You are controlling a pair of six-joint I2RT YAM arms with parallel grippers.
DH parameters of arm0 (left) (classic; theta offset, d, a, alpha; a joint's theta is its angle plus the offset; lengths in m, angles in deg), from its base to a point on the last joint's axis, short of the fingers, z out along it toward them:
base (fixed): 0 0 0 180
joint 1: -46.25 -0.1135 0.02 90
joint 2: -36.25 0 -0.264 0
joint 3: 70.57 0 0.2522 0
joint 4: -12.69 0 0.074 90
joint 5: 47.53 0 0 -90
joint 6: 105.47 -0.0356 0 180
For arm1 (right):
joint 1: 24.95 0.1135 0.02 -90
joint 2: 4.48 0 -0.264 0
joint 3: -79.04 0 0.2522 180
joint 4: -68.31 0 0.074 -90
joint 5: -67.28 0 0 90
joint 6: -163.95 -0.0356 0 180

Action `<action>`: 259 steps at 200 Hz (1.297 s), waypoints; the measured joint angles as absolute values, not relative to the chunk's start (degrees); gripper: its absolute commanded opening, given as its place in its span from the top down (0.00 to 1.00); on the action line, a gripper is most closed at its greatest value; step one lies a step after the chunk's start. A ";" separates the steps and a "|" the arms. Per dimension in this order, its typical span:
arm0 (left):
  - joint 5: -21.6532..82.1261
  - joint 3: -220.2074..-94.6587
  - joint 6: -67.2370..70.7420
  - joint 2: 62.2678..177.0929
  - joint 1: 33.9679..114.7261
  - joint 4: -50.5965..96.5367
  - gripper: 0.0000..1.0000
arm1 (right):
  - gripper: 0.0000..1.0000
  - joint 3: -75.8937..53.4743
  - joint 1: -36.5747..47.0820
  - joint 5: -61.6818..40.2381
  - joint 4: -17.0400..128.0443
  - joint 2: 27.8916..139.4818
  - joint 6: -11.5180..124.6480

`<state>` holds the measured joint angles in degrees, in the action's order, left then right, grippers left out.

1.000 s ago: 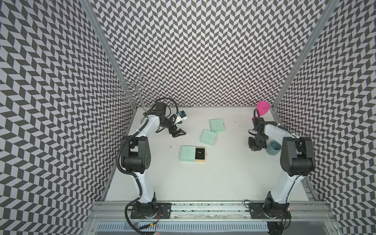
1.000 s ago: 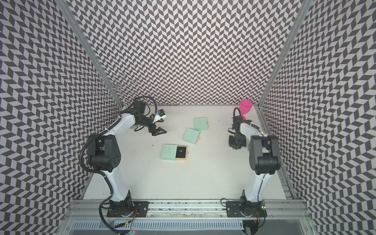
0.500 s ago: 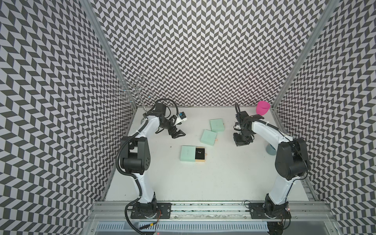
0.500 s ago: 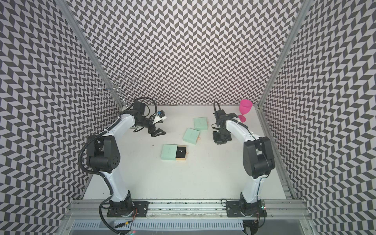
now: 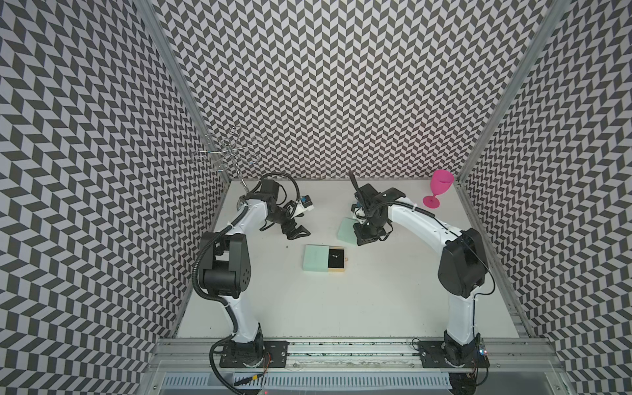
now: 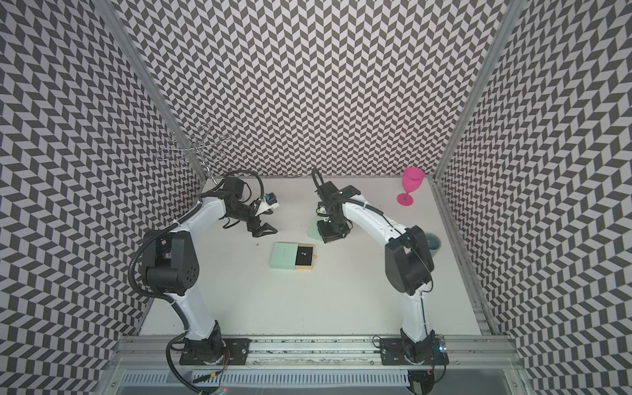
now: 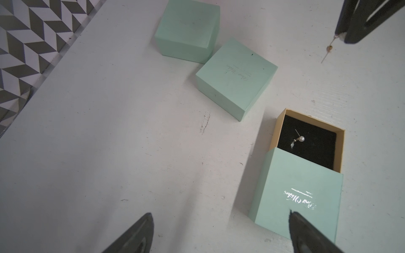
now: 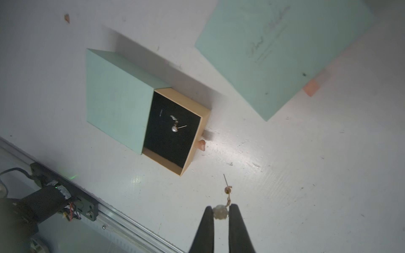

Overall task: Place the earrings into the drawer-style jewelry box
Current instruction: Pick up the earring from the center of the board, then insert the earring into the inner lining.

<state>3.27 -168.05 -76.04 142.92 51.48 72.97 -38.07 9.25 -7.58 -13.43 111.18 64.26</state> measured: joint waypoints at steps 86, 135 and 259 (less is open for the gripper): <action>3.42 -168.01 -76.13 142.75 51.48 72.97 0.03 | 0.87 -47.34 15.61 -4.68 -16.58 118.87 65.55; 3.44 -168.01 -76.26 142.75 51.48 73.00 0.03 | 0.87 -48.17 17.95 -4.20 -17.26 123.75 66.53; 3.48 -168.36 -76.50 142.86 50.96 73.32 0.03 | 0.84 -50.92 18.97 -4.24 -17.06 128.79 67.40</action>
<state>3.48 -168.36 -76.50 142.86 50.96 73.32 -50.92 18.97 -4.24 -17.06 128.79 67.40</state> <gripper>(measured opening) 0.966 0.154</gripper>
